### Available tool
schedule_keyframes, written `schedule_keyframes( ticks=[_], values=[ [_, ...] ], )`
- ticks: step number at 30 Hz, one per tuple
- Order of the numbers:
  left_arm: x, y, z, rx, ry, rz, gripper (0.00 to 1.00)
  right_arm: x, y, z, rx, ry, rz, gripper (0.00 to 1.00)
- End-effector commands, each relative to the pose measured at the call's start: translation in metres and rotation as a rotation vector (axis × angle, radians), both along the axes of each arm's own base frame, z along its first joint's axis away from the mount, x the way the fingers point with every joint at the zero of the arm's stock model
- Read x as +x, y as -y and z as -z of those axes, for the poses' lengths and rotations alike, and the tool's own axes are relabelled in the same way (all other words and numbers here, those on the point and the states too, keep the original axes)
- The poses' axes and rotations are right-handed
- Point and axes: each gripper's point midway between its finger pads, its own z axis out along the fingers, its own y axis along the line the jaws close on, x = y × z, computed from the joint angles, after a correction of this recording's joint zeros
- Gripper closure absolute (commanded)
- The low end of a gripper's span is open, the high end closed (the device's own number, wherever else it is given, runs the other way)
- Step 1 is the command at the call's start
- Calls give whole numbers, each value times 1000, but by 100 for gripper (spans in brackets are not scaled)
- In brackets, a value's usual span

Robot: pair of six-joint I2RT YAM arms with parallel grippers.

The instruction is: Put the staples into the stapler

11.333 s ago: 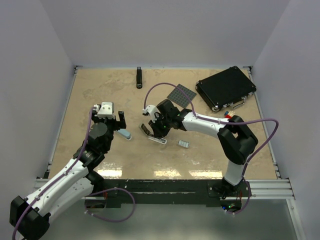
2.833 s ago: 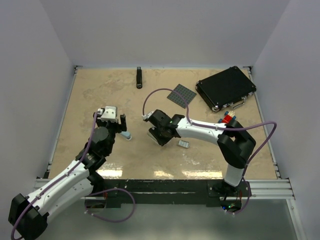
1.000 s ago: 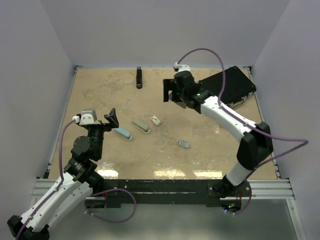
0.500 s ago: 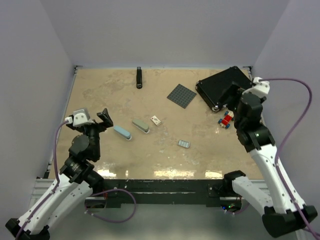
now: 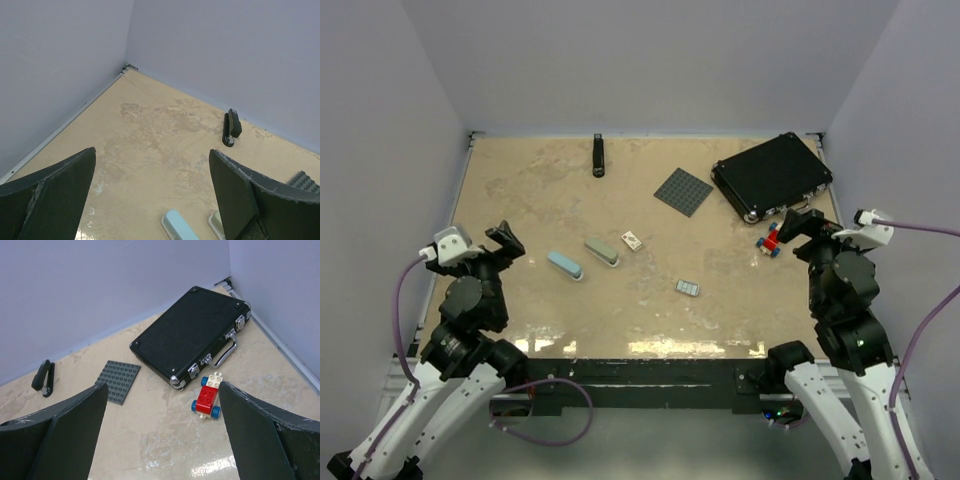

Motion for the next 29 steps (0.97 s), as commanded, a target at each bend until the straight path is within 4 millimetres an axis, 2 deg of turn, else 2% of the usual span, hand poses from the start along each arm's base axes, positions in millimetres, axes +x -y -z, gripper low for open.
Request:
schedule_keyframes(
  ticks=[1, 6, 16, 22, 29],
  values=[
    [-7, -8, -7, -85, 42, -35, 0, -9, 1, 5, -31, 2, -10, 3],
    [-5, -5, -9, -127, 66, -28, 0, -14, -9, 2, -27, 10, -61, 3],
    [-3, 2, 9, -186, 22, -13, 0, -22, -18, 3, -10, 39, -117, 3],
    [-1, 5, 14, -191, 5, -4, 0, -24, -16, 1, -13, 43, -112, 2],
    [14, 20, 21, -163, -26, 31, 0, -23, -15, 3, -11, 39, -98, 2]
  ],
)
